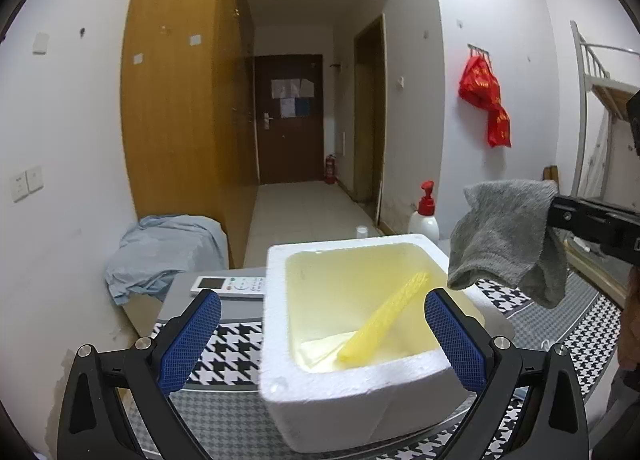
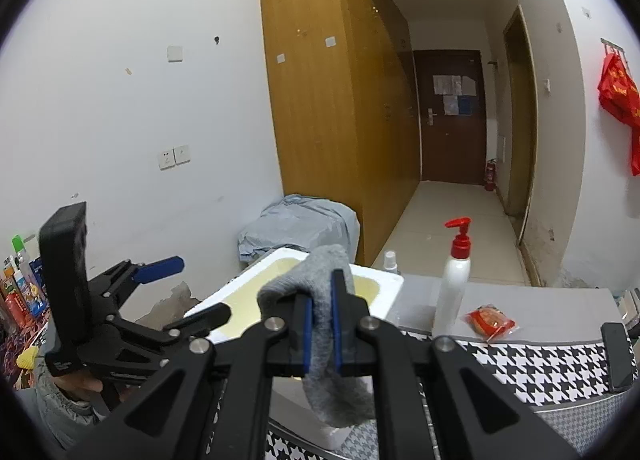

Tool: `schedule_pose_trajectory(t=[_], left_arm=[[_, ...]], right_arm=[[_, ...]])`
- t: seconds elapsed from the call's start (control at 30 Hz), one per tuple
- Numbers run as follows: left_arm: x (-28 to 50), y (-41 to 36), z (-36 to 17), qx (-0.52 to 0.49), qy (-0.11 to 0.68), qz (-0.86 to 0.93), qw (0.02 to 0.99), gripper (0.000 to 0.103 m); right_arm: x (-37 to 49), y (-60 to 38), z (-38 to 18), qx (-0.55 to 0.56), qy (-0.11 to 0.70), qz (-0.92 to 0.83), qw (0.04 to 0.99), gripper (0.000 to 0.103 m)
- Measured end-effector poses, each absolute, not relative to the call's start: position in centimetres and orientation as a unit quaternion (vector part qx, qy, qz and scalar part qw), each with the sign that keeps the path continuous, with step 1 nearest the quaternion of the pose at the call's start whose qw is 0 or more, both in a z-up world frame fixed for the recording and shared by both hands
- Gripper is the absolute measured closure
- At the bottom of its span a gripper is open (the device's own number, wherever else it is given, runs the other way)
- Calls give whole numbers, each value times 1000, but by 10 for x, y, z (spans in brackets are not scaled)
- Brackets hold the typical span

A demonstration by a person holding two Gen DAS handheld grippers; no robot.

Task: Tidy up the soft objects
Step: 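Lower the grey sock into the foam box and open the right tool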

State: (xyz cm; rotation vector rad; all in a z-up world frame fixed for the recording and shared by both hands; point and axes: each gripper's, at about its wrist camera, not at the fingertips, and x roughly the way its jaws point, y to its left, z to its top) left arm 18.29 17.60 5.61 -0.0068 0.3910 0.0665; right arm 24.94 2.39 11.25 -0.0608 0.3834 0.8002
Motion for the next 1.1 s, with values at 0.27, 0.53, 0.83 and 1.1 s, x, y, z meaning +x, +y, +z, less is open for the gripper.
schedule_pose_trajectory(t=[0.27,0.53,0.83,1.1], left_arm=[[166,189,56,-11,187,57,981,1],[154,200,56,-16,182,71,981,1],[149,207,54,-23,181,76,980,1],[145,207,55,-23,176,75,981,1]], right_arm=[[250,44,113,-37,189,403,895,92],[256,68,113,-45,196,417,887,92],[268,88,107,-58,217,418,880,92],[276,101,95,-83,238,401,881,25]])
